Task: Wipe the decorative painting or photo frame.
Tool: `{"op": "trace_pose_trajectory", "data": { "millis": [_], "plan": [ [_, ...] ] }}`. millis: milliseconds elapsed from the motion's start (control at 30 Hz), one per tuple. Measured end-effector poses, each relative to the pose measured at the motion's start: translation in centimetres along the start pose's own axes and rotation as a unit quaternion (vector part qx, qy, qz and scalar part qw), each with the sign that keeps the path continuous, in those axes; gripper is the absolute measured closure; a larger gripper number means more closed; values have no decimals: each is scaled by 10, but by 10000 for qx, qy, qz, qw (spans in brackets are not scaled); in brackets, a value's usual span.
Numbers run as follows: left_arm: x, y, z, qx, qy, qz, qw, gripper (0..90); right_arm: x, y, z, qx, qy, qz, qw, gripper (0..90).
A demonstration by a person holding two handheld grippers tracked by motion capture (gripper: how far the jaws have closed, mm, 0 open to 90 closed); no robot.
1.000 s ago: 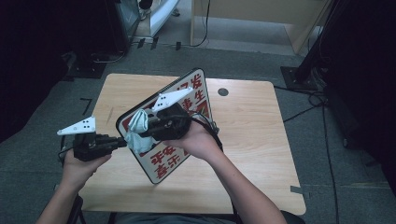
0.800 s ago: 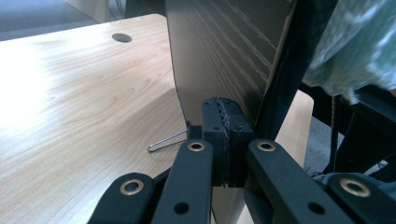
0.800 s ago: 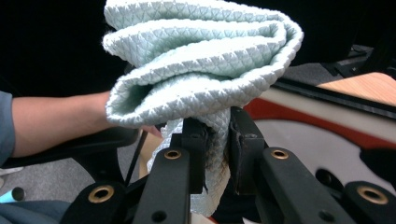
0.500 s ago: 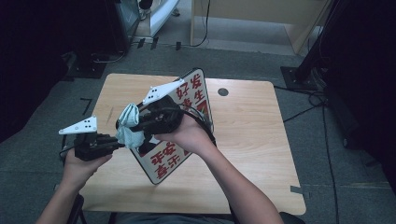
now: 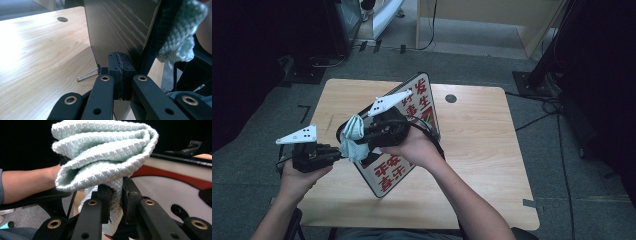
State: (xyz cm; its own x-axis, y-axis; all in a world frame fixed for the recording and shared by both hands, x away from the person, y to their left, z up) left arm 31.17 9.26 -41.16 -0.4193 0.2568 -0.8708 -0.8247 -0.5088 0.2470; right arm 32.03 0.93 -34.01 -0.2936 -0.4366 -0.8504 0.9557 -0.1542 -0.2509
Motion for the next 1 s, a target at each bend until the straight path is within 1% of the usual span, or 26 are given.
{"op": "trace_pose_trajectory", "data": {
  "millis": [33,167,267,333,433,467,500,867,1000],
  "plan": [
    [0,0,0,-2,1,0,10000,900,2,0,0,-5,-2,-33,10000,789],
    [0,0,0,-1,1,9,10000,900,6,1,-1,-2,1,-28,10000,789],
    [0,0,0,-2,3,2,10000,900,9,1,-2,3,-5,-68,10000,789],
    [0,0,0,3,-1,22,10000,900,12,3,-3,15,0,-19,10000,789],
    [0,0,0,5,0,33,10000,900,16,2,-3,7,-17,-89,10000,789],
    [0,0,0,5,0,38,10000,900,17,3,-4,0,-11,-66,10000,789],
    [0,0,0,4,-1,38,10000,900,18,3,-4,-2,-13,-93,10000,789],
    [0,1,-1,26,-32,64,10000,872,28,3,-4,-38,-28,-124,9999,791],
    [0,1,-1,23,-35,65,10000,868,31,4,-4,3,-38,-110,9999,790]
  ]
}}
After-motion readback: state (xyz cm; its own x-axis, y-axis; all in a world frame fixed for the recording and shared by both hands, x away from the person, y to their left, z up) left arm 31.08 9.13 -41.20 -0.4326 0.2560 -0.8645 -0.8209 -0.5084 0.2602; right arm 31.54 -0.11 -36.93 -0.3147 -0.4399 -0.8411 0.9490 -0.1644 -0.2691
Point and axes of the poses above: each handheld gripper's, and its own axes: z roughly backward along the jaws, x roughly out of its underside, y roughly to its right, the point moved 10 cm from there along -z, roughly forward along the jaws, and after that the axes turned 6 degrees about -x, right-handed, at the moved point
